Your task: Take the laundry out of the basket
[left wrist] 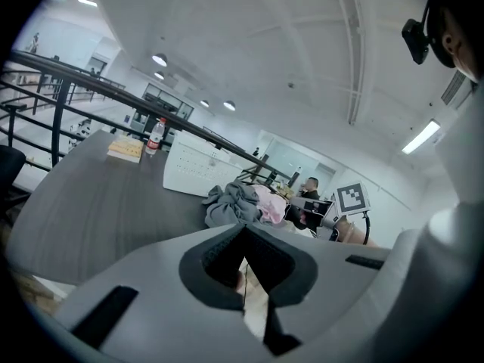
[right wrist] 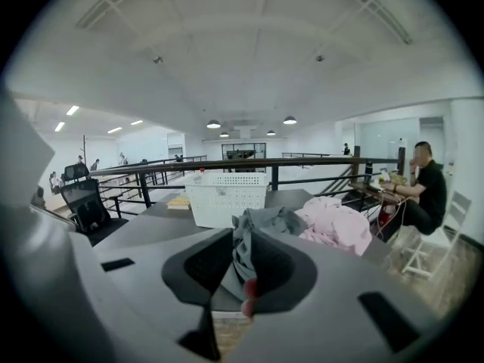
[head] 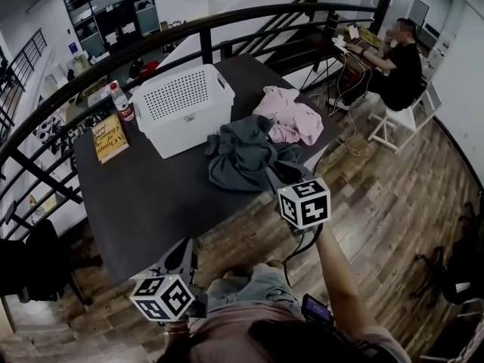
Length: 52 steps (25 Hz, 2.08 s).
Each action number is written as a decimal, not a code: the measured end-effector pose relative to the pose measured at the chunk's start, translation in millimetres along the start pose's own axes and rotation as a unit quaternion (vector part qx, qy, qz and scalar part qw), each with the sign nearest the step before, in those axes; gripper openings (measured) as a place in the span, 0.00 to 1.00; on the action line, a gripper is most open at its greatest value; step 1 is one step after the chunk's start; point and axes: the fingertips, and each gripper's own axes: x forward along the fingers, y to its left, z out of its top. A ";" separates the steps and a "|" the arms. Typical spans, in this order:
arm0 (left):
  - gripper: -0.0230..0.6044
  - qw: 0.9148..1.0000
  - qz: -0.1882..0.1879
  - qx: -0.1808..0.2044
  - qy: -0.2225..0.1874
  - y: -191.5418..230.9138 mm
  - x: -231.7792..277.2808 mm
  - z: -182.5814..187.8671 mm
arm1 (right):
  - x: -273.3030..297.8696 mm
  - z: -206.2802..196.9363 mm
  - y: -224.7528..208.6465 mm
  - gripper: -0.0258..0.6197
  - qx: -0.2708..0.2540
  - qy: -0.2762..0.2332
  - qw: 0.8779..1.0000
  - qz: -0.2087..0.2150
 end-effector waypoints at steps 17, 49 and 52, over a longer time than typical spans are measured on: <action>0.03 1.000 -0.006 0.004 -0.014 -115.6 59.9 -14.3 | -71.7 -12.2 -41.6 0.07 0.013 -0.022 0.999 0.035; 0.03 0.998 0.056 0.011 -0.016 -224.9 95.4 -64.7 | -145.5 -46.3 -114.6 0.06 0.053 -0.044 0.992 0.108; 0.03 0.998 0.053 0.011 -0.017 -221.4 111.3 -57.2 | -133.8 -43.6 -120.8 0.06 0.041 -0.039 0.993 0.102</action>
